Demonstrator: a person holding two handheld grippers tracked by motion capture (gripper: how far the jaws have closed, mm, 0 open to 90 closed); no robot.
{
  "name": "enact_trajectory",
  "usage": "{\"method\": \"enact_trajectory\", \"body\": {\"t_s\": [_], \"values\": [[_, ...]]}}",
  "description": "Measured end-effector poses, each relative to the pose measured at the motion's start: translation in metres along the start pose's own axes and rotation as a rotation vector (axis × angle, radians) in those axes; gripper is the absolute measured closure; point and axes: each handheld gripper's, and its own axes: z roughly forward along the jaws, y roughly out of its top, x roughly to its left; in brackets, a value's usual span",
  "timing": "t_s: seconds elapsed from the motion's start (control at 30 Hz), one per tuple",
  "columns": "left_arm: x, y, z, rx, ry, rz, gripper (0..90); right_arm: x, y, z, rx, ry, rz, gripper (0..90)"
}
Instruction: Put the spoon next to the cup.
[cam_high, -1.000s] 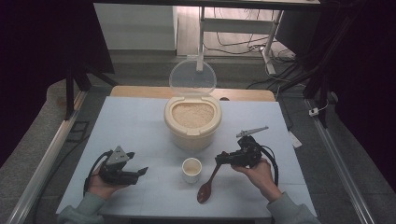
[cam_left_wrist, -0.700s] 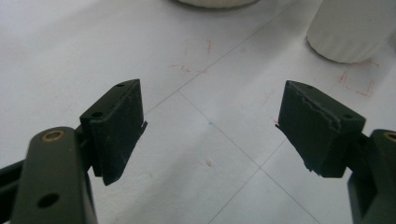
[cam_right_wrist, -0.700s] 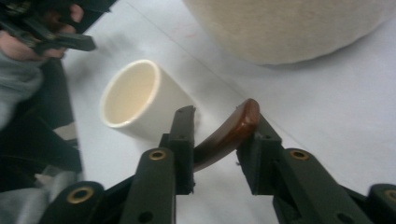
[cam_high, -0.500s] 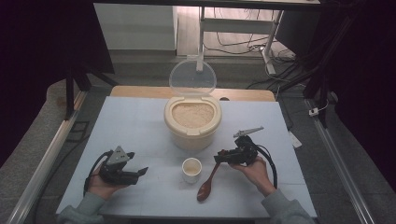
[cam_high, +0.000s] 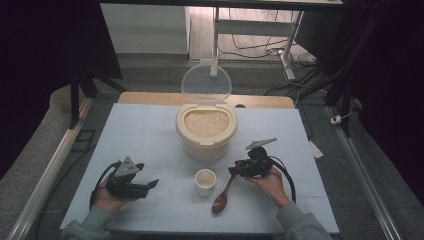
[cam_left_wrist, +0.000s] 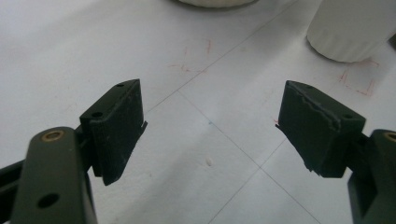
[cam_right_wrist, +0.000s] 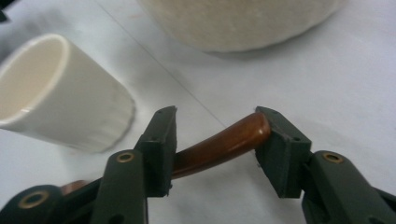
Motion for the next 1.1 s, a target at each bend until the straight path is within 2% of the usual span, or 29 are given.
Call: {"method": "enact_trajectory", "body": {"t_s": [0.1,0.2,0.37,0.43,0.5,0.6,0.77,0.9,1.07,1.1], "values": [[0.000,0.000,0.000,0.000,0.000,0.000,22.2,0.000,-0.002,0.001,0.003,-0.047,-0.026,48.0],[0.000,0.000,0.000,0.001,0.000,0.001,22.2,-0.001,-0.004,0.001,0.000,-0.051,-0.021,47.6],[0.000,0.000,0.000,0.000,0.002,-0.001,22.2,0.000,-0.004,0.000,-0.009,-0.121,-0.042,37.9],[0.000,0.000,-0.001,0.000,0.003,-0.001,22.2,0.002,-0.005,-0.004,-0.039,-0.160,-0.052,36.6],[0.000,0.000,-0.001,-0.003,0.002,0.000,22.2,0.003,-0.006,-0.011,-0.080,-0.176,-0.061,36.6],[0.000,-0.001,-0.002,-0.009,0.003,-0.004,22.2,0.009,-0.013,-0.027,-0.134,-0.196,-0.105,36.7],[-0.001,0.000,-0.003,-0.015,0.001,-0.008,22.1,0.017,-0.028,-0.052,-0.171,-0.202,-0.160,37.0],[0.000,0.000,-0.004,-0.019,-0.001,-0.014,22.0,0.018,-0.041,-0.069,-0.210,-0.195,-0.170,37.5],[-0.001,0.000,-0.004,-0.019,-0.001,-0.015,21.7,0.016,-0.055,-0.081,-0.218,-0.200,-0.171,37.6],[-0.001,0.000,-0.004,-0.020,-0.001,-0.015,21.7,0.015,-0.058,-0.083,-0.223,-0.187,-0.164,37.7]]}}
